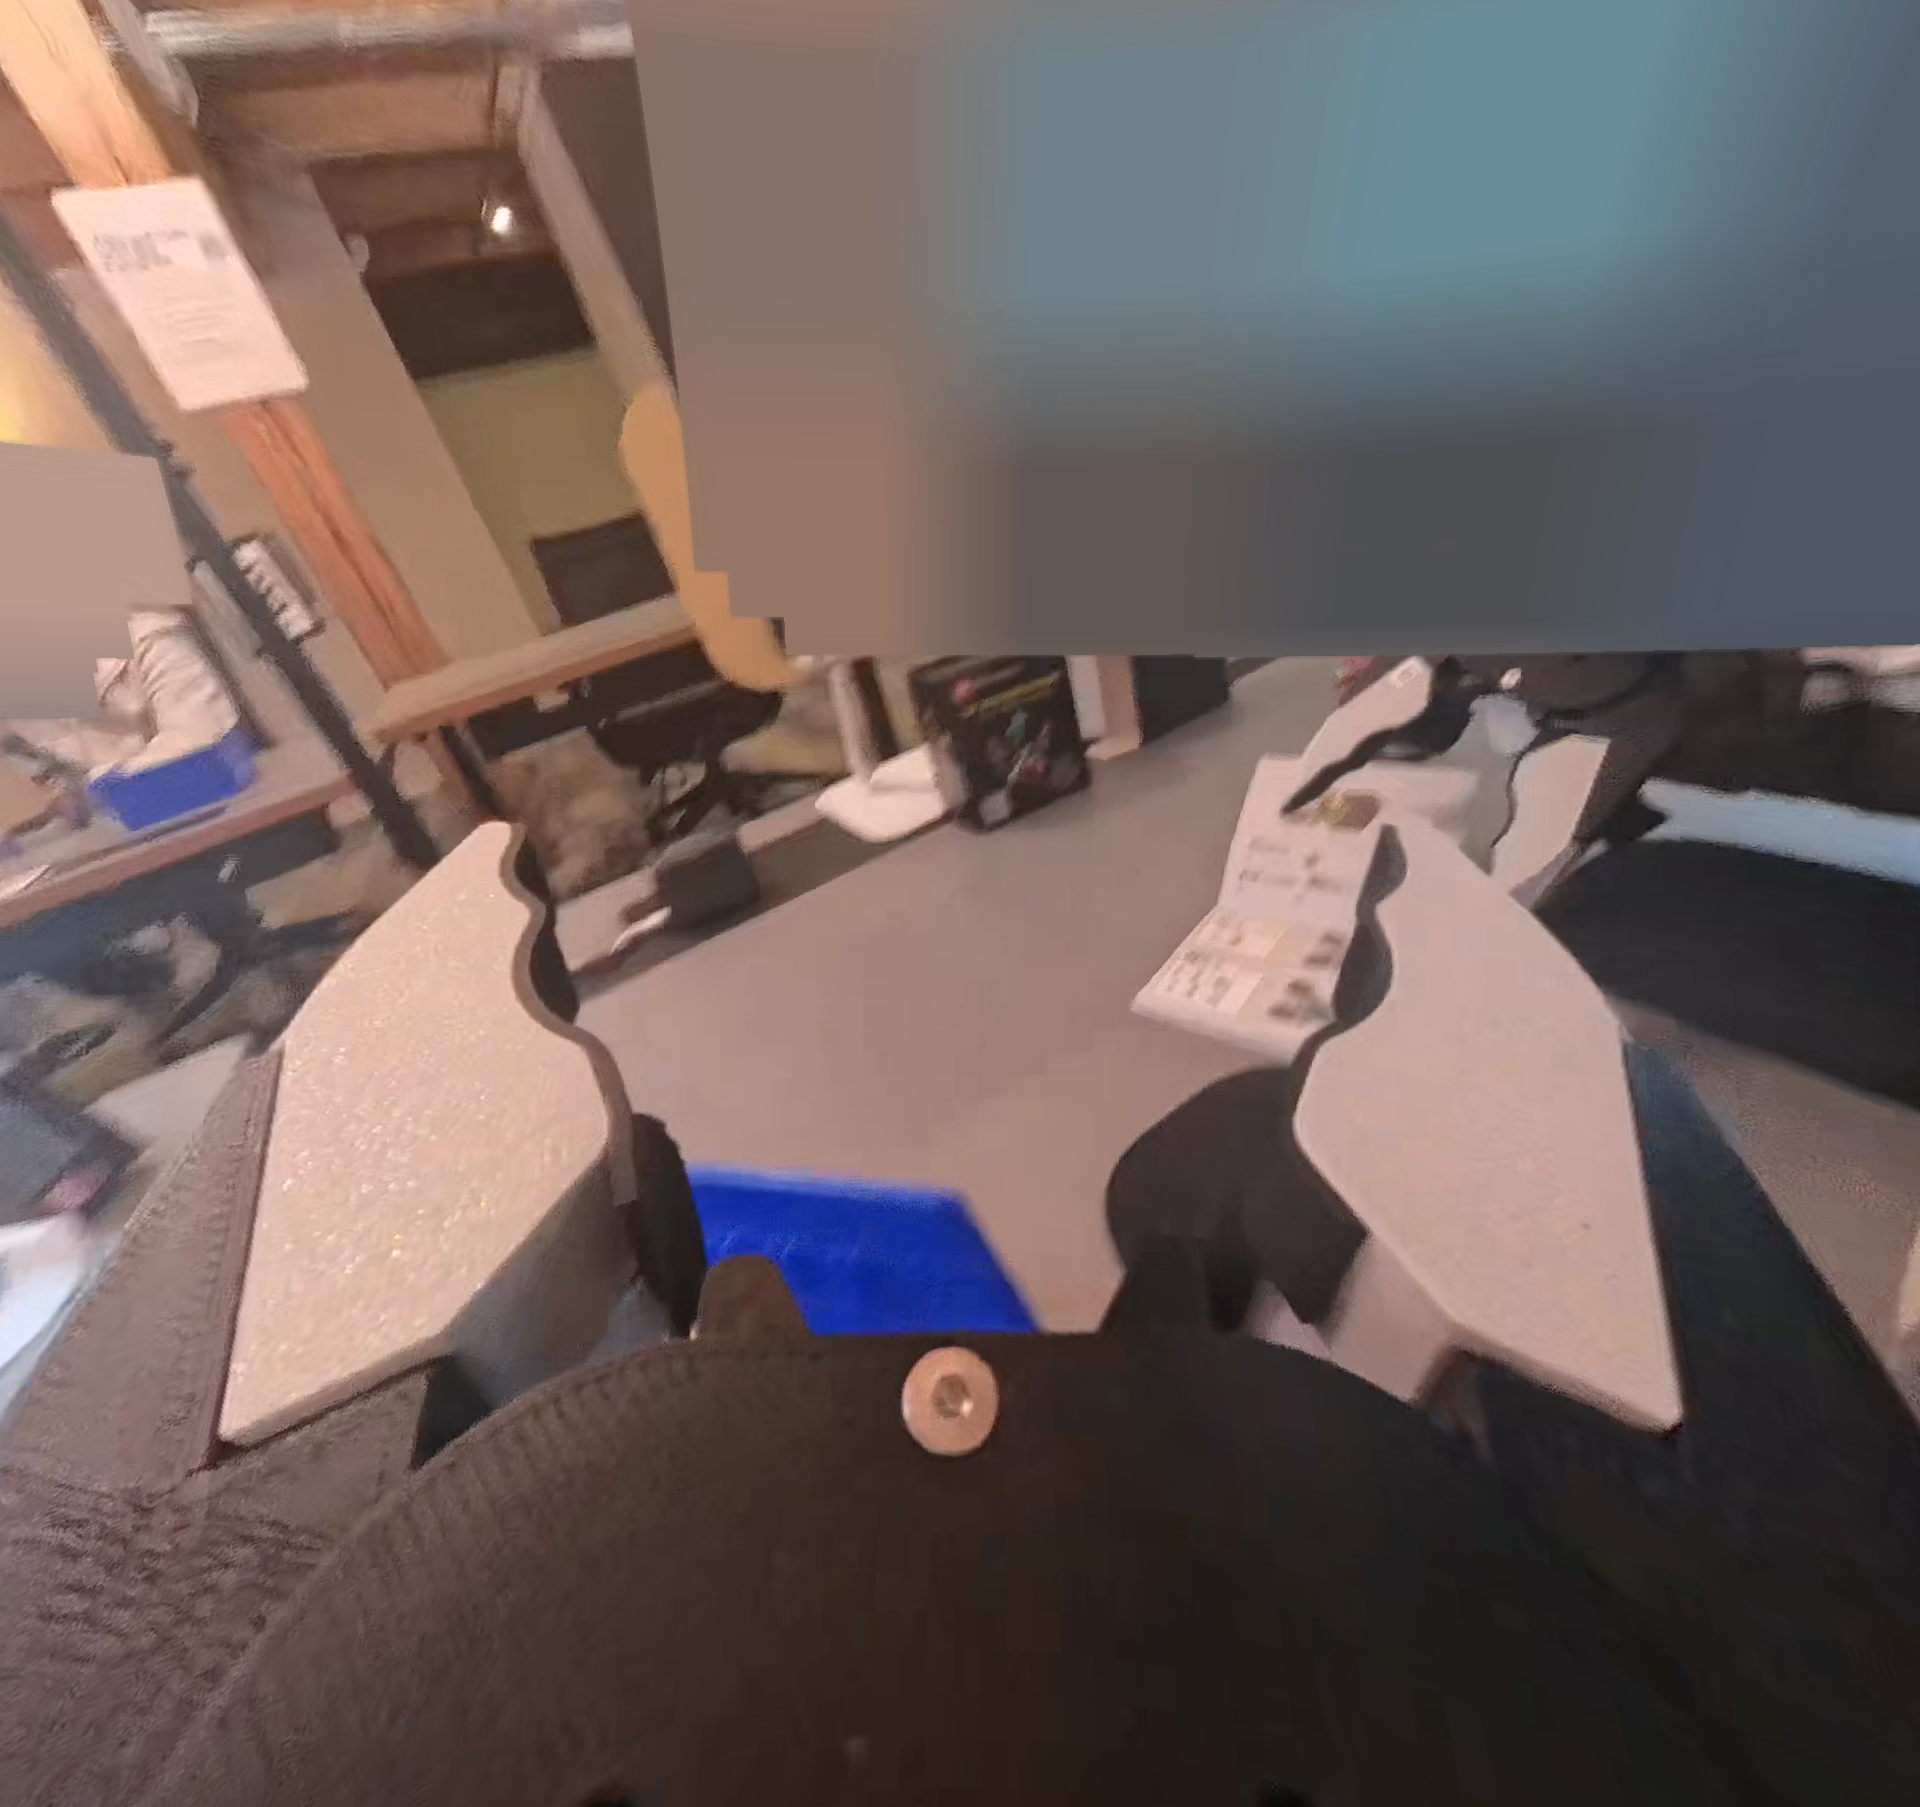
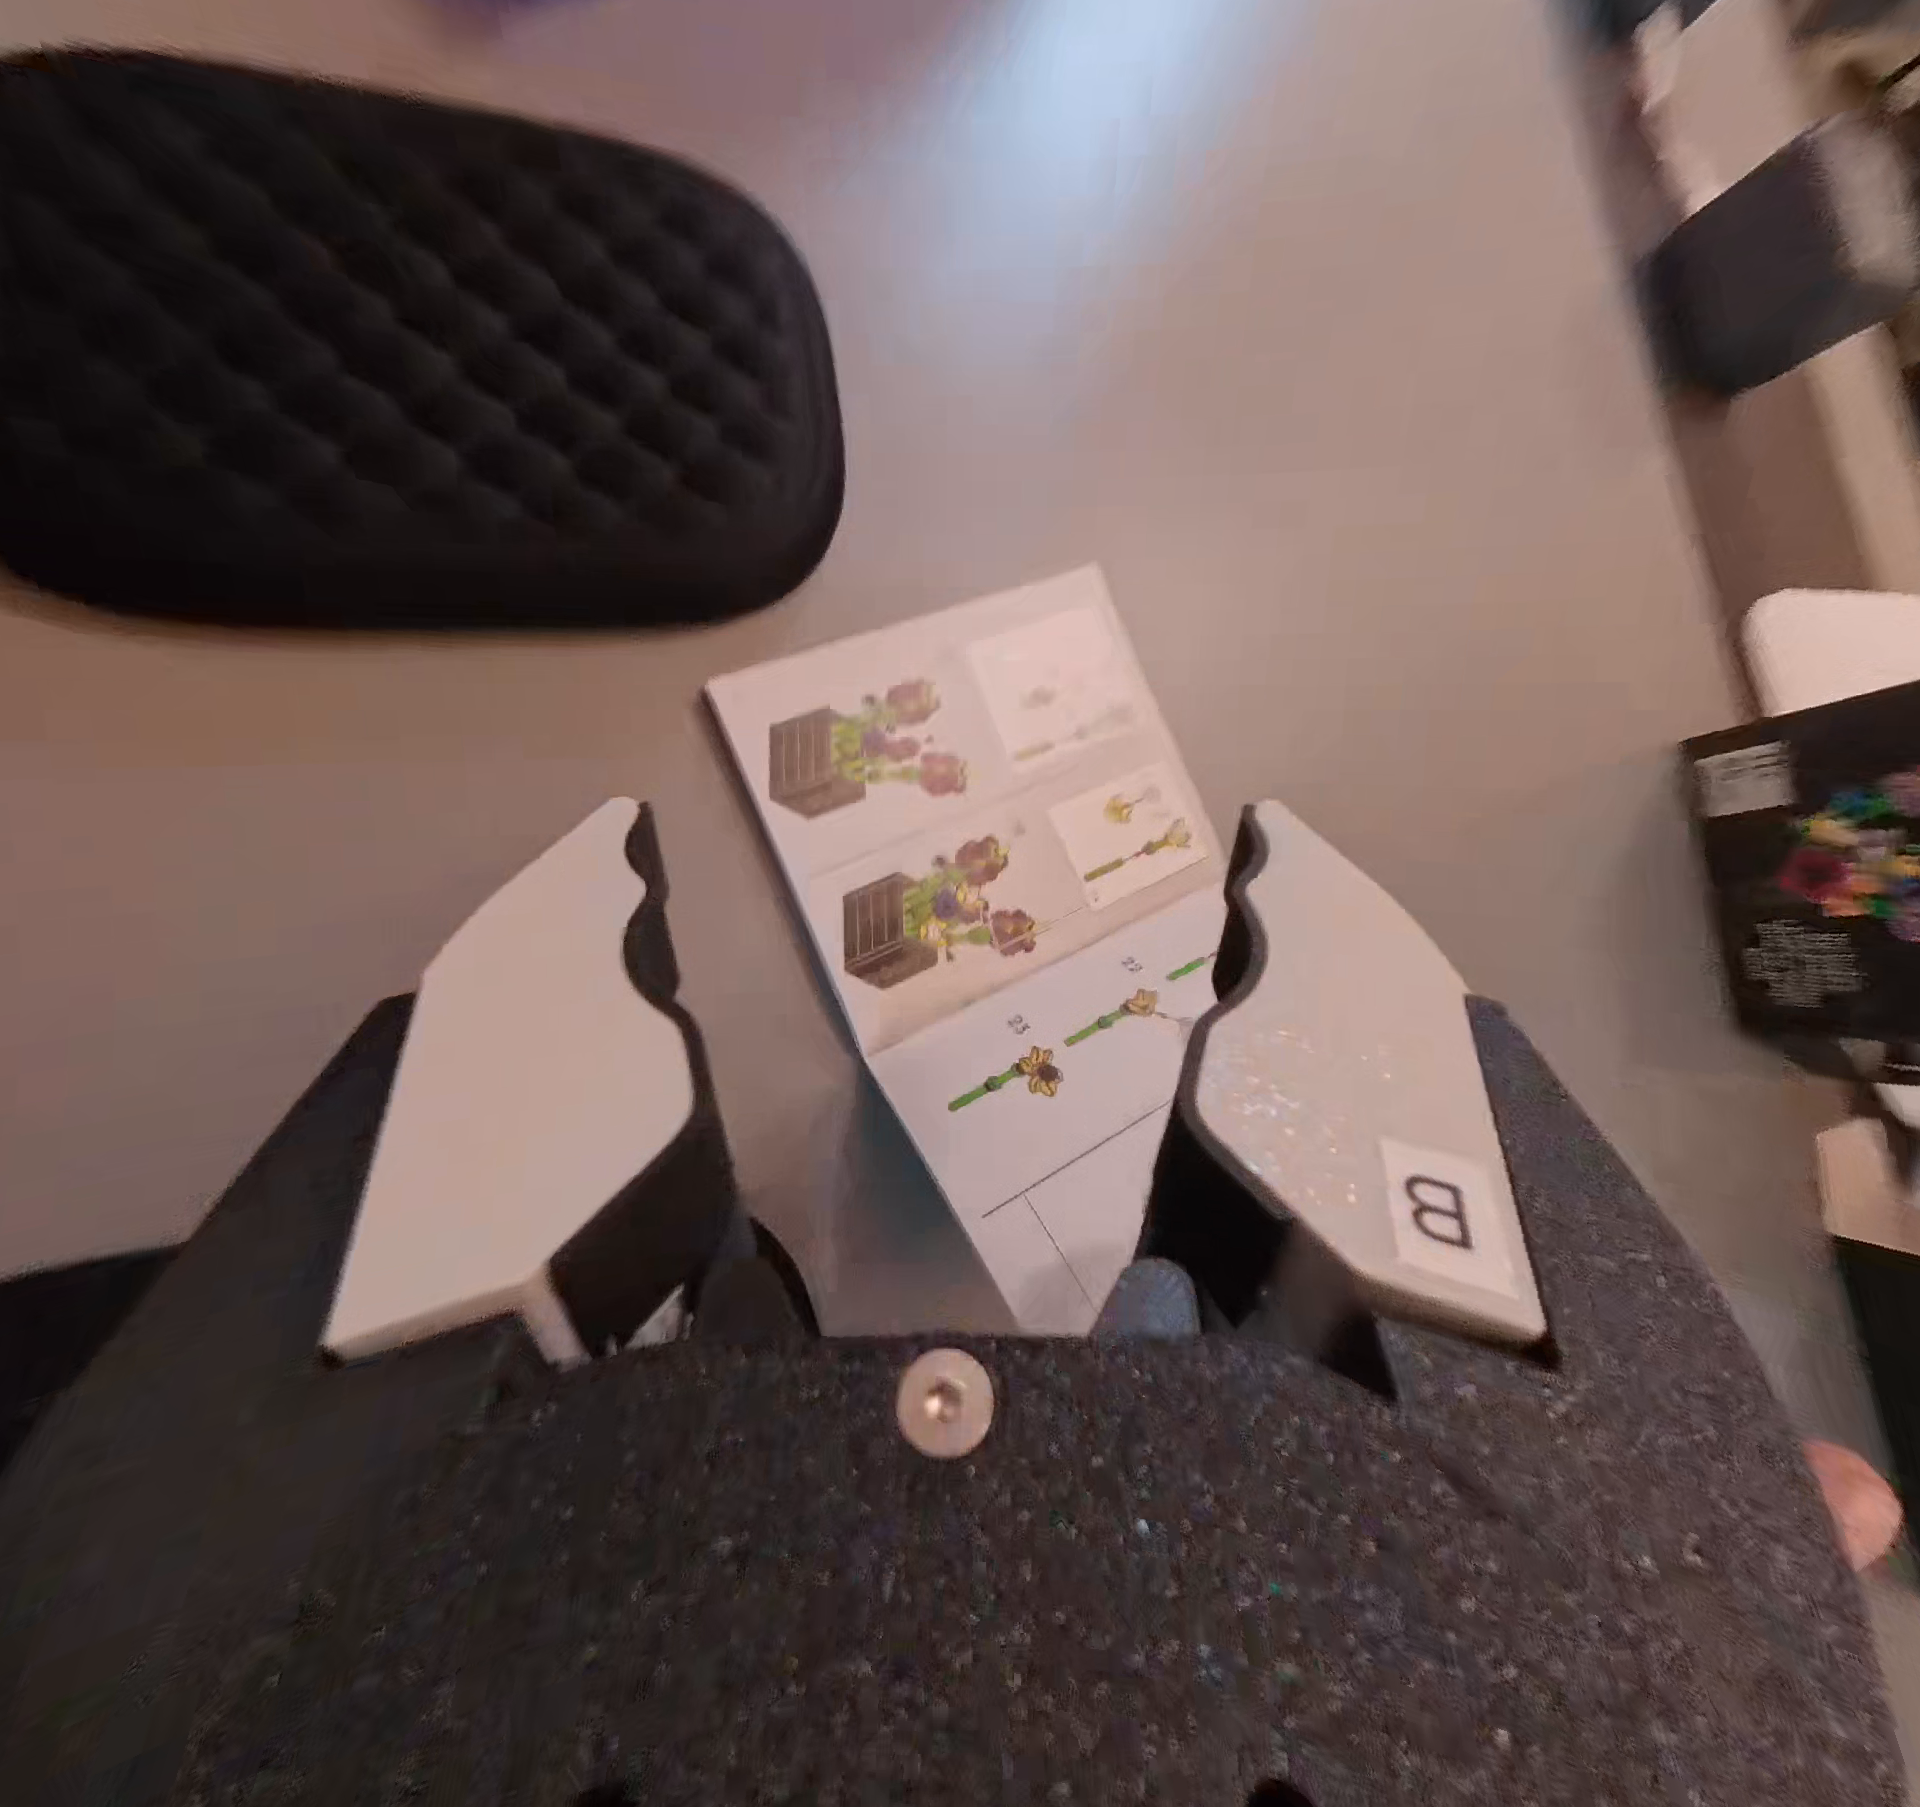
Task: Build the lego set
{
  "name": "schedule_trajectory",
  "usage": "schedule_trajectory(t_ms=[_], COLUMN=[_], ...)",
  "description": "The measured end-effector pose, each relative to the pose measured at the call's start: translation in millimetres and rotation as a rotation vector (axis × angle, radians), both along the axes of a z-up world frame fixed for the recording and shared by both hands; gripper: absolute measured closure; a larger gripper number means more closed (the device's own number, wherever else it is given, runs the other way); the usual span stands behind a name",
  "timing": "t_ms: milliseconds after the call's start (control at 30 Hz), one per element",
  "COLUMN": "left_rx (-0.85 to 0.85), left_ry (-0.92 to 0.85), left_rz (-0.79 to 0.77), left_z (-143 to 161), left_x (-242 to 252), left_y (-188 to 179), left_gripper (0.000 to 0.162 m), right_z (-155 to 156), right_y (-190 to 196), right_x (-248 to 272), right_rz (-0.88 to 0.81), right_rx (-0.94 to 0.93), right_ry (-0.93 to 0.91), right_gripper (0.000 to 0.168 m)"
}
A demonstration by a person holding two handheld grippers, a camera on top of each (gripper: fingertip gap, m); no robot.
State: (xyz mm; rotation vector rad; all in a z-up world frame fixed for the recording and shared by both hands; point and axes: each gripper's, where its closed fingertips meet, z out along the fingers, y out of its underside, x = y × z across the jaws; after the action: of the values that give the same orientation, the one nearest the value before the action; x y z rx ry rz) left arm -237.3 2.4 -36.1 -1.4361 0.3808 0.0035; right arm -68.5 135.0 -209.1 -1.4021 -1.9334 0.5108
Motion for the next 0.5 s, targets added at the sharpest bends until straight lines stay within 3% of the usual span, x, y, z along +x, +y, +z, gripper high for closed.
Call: schedule_trajectory(t_ms=[100, 200, 500], left_rx=[-0.108, -0.175, -0.236], left_ry=[0.034, 0.039, 0.11], left_rz=[0.164, 0.243, 0.27], left_z=[-16.9, -27.2, -41.1], left_x=[-44.4, -70.9, -87.7], left_y=[-8.1, -17.3, -14.8], left_gripper=[0.021, 0.025, 0.04], right_z=[-32.0, -55.2, -62.1], right_y=[10.1, 22.0, 37.1], right_x=[2.7, -0.3, -22.3], right_rz=[-0.033, -0.068, -0.187], right_rx=[-0.142, -0.122, -0.171], right_ry=[-0.188, -0.234, -0.094], right_gripper=[0.066, 0.069, 0.072])
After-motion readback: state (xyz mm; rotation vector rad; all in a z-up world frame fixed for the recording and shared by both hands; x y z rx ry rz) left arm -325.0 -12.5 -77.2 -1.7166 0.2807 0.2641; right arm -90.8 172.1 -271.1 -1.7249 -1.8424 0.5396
